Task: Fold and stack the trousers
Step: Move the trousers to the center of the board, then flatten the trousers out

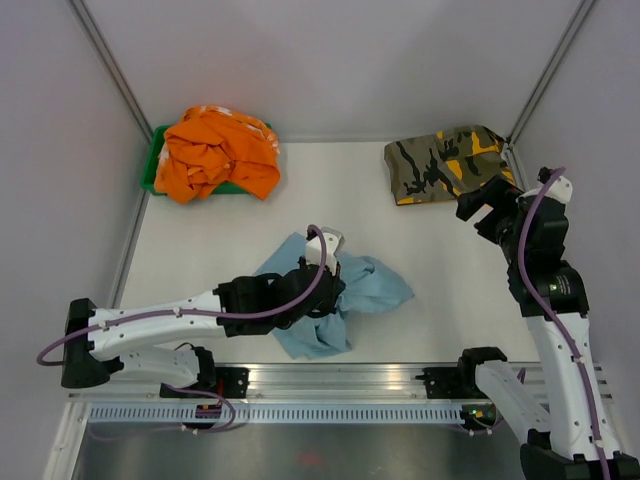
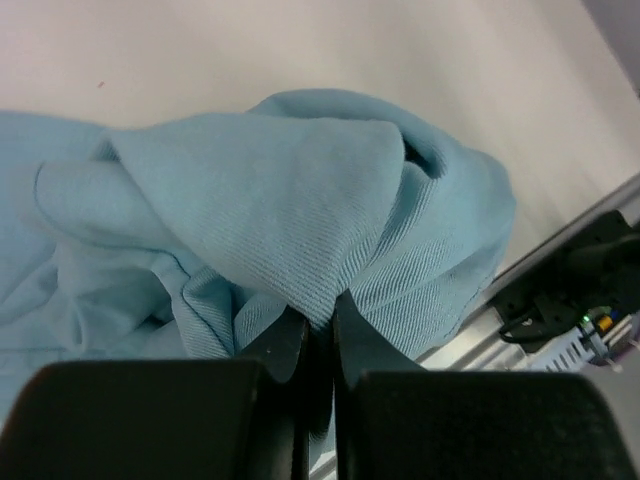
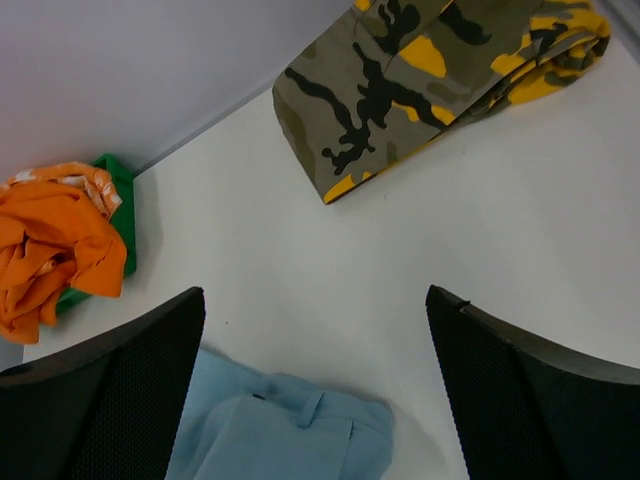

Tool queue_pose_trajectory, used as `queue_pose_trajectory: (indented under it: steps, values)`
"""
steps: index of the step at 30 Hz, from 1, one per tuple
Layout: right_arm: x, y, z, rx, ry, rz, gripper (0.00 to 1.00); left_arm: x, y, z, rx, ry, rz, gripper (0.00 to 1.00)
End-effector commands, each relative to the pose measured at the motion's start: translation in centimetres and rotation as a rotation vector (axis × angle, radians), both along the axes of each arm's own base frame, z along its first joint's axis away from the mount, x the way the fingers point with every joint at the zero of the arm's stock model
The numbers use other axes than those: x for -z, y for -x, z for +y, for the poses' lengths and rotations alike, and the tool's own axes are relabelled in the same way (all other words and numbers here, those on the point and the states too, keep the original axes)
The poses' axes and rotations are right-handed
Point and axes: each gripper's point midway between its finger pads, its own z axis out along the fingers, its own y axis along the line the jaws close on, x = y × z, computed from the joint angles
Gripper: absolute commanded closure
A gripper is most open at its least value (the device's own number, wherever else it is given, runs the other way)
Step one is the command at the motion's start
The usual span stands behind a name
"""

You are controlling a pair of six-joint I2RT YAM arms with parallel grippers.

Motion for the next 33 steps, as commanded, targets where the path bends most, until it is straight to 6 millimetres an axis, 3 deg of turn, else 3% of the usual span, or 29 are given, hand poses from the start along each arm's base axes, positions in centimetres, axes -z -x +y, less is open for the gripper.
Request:
queue_pose_trajectory:
  steps: [1, 2, 3, 4, 7, 9, 10, 11, 12, 13, 14, 16, 17, 19, 20, 21, 22, 23, 28, 29, 31, 32, 33]
  values:
    - [2.1, 1.2, 2.0, -0.097, -0.063, 0.036, 0.02, 2.6, -2.0, 4.0, -0.286, -0.008, 0.026, 0.98]
    - [3.7, 1.6, 2.7, -0.123, -0.09, 0.06, 0.02, 3.7, -1.7, 4.8, -0.312, -0.024, 0.055, 0.98]
    - [4.0, 1.6, 3.7, -0.174, -0.116, 0.053, 0.02, 4.5, -1.3, 5.3, -0.367, 0.014, 0.11, 0.98]
    - [4.7, 2.2, 4.9, -0.242, -0.145, 0.067, 0.02, 6.4, -0.6, 6.7, -0.39, -0.033, 0.152, 0.98]
    - [7.4, 3.3, 6.1, -0.3, -0.179, 0.126, 0.02, 7.9, 0.6, 8.3, -0.433, -0.02, 0.227, 0.97]
    - [8.9, 4.0, 5.9, -0.312, -0.153, 0.16, 0.02, 7.5, 0.7, 9.4, -0.467, 0.002, 0.238, 0.92]
    - [9.3, 4.1, 5.9, -0.318, -0.142, 0.165, 0.02, 7.3, 0.6, 10.3, -0.487, -0.016, 0.226, 0.8]
    - [10.1, 4.2, 5.9, -0.326, -0.13, 0.179, 0.02, 7.0, 0.6, 10.7, -0.495, -0.012, 0.224, 0.58]
    - [10.1, 4.0, 6.0, -0.331, -0.128, 0.172, 0.02, 6.3, 0.5, 10.8, -0.477, -0.004, 0.208, 0.24]
    - [10.4, 3.7, 6.3, -0.35, -0.137, 0.182, 0.02, 5.4, 0.6, 10.4, -0.442, 0.007, 0.201, 0.01]
    - [10.8, 3.5, 6.6, -0.363, -0.148, 0.19, 0.02, 4.2, 0.5, 9.2, -0.394, 0.05, 0.186, 0.0]
    - [10.7, 2.4, 7.9, -0.423, -0.186, 0.185, 0.02, 1.6, 0.4, 8.7, -0.317, 0.057, 0.132, 0.0]
    - [10.5, 2.0, 8.3, -0.446, -0.196, 0.181, 0.02, 0.8, 0.1, 9.2, -0.343, 0.069, 0.123, 0.0]
    - [9.8, 1.4, 9.2, -0.495, -0.206, 0.17, 0.02, 0.4, -0.5, 12.3, -0.498, 0.068, 0.176, 0.0]
    - [9.5, 1.0, 10.0, -0.527, -0.2, 0.176, 0.02, 1.0, -2.2, 14.9, -0.625, 0.061, 0.216, 0.0]
    - [9.5, 1.1, 10.6, -0.547, -0.195, 0.184, 0.02, 1.5, -2.9, 15.9, -0.646, 0.05, 0.241, 0.0]
    - [9.6, 1.1, 11.0, -0.554, -0.176, 0.19, 0.02, 3.6, -3.9, 17.9, -0.72, 0.053, 0.316, 0.0]
    - [9.6, 1.8, 12.6, -0.604, -0.158, 0.195, 0.02, 4.5, -4.4, 18.5, -0.749, 0.062, 0.338, 0.0]
    - [11.1, 3.2, 16.6, -0.67, -0.041, 0.234, 0.02, 10.0, -5.7, 19.1, -0.831, 0.126, 0.49, 0.0]
    - [11.1, 4.4, 18.6, -0.728, -0.012, 0.241, 0.02, 11.0, -5.9, 19.1, -0.852, 0.119, 0.519, 0.0]
    - [11.0, 4.1, 19.9, -0.714, 0.055, 0.249, 0.02, 12.1, -6.4, 18.8, -0.856, 0.131, 0.536, 0.0]
    - [10.9, 5.4, 21.6, -0.76, 0.088, 0.263, 0.02, 12.4, -6.7, 18.6, -0.856, 0.14, 0.535, 0.01]
    - [10.7, 5.2, 21.8, -0.737, 0.124, 0.262, 0.02, 12.9, -6.9, 18.3, -0.85, 0.144, 0.541, 0.01]
